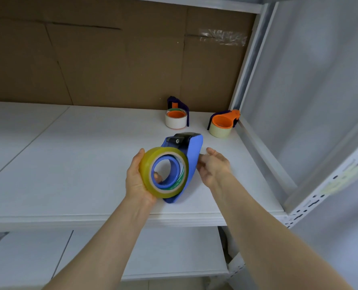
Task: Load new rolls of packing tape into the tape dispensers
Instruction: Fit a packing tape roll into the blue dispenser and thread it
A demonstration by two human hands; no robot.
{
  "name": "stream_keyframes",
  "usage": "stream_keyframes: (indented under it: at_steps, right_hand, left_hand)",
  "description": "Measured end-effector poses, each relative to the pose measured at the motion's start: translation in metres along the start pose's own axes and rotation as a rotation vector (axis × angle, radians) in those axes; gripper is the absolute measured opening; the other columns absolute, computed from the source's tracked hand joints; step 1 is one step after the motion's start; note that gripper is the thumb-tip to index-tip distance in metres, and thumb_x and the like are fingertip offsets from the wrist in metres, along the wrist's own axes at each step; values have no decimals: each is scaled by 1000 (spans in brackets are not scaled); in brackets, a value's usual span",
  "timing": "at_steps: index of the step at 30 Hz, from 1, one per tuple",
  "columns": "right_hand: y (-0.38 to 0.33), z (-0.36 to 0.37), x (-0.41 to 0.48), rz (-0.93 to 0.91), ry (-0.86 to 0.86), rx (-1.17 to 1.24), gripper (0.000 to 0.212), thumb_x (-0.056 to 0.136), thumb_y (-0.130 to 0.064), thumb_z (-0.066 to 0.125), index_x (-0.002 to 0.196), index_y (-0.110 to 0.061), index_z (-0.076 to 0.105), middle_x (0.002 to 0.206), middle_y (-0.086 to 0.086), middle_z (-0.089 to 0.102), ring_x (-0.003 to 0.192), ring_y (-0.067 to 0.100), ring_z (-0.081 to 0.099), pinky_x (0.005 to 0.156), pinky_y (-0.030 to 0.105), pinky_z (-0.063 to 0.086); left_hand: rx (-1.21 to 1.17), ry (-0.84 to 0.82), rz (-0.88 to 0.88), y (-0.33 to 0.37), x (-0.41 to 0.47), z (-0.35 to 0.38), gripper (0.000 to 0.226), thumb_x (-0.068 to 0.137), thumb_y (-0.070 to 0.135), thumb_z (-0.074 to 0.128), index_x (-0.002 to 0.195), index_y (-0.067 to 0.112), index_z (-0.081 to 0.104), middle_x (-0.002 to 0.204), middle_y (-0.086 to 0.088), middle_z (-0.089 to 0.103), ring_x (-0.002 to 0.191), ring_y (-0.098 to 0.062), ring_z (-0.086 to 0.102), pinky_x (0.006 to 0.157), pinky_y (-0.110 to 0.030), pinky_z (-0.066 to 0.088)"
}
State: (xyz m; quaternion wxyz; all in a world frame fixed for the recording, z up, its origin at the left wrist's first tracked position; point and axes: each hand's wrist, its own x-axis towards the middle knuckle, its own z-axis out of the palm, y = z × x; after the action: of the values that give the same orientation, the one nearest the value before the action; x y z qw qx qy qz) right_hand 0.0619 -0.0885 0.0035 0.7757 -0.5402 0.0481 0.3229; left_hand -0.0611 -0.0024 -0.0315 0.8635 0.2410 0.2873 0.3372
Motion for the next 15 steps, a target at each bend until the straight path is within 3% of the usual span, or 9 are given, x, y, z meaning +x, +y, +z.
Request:
stream_keyframes:
  at_steps: [2, 4, 6, 9, 12, 15]
  right_hand:
    - [-8, -7, 3, 33, -147, -38, 39, 85, 17, 47, 112, -11, 52, 87, 14, 61, 72, 23, 58, 68, 32, 57]
    - [-15, -10, 5, 88, -183, -30, 20, 87, 4, 52, 101, -7, 60, 84, 10, 56, 71, 20, 51, 56, 28, 58]
    - [-17, -6, 6, 105, -170, -47, 9, 89, -7, 52, 87, -8, 61, 77, 8, 57, 69, 18, 54, 57, 29, 57]
    - [-12, 2, 4, 72, -163, -45, 16, 93, -15, 47, 91, -10, 62, 73, 7, 67, 72, 20, 62, 68, 32, 54]
    - [-7, 2, 5, 91, -204, 84, 25, 95, -15, 41, 105, -7, 63, 89, 11, 71, 85, 26, 65, 80, 39, 53]
    - [-6, 1, 9, 45, -202, 87, 26, 95, -13, 42, 110, -7, 62, 99, 13, 67, 91, 27, 63, 86, 40, 52]
  left_hand:
    - [56, -71, -27, 9, 0, -3, 36, 83, 48, 58, 83, 14, 68, 69, -3, 67, 68, -20, 65, 69, -31, 55]
    - [130, -72, -1, 15, 0, 0, 43, 76, 50, 65, 95, 12, 66, 83, -8, 67, 83, -26, 64, 84, -41, 55]
    - [182, -55, 37, 15, -3, 8, 58, 65, 53, 71, 104, 10, 64, 93, -13, 64, 90, -28, 62, 87, -44, 55]
    - [273, -34, 83, 9, -4, 15, 52, 62, 55, 66, 87, 10, 67, 78, -9, 66, 74, -21, 66, 68, -33, 58]
    - [515, -26, 146, 12, -5, 13, 37, 78, 49, 62, 73, 12, 66, 64, -4, 68, 65, -18, 65, 70, -32, 55]
    - [812, -102, 197, 31, -8, 16, 37, 92, 41, 51, 75, 14, 68, 65, -3, 71, 65, -15, 67, 72, -31, 53]
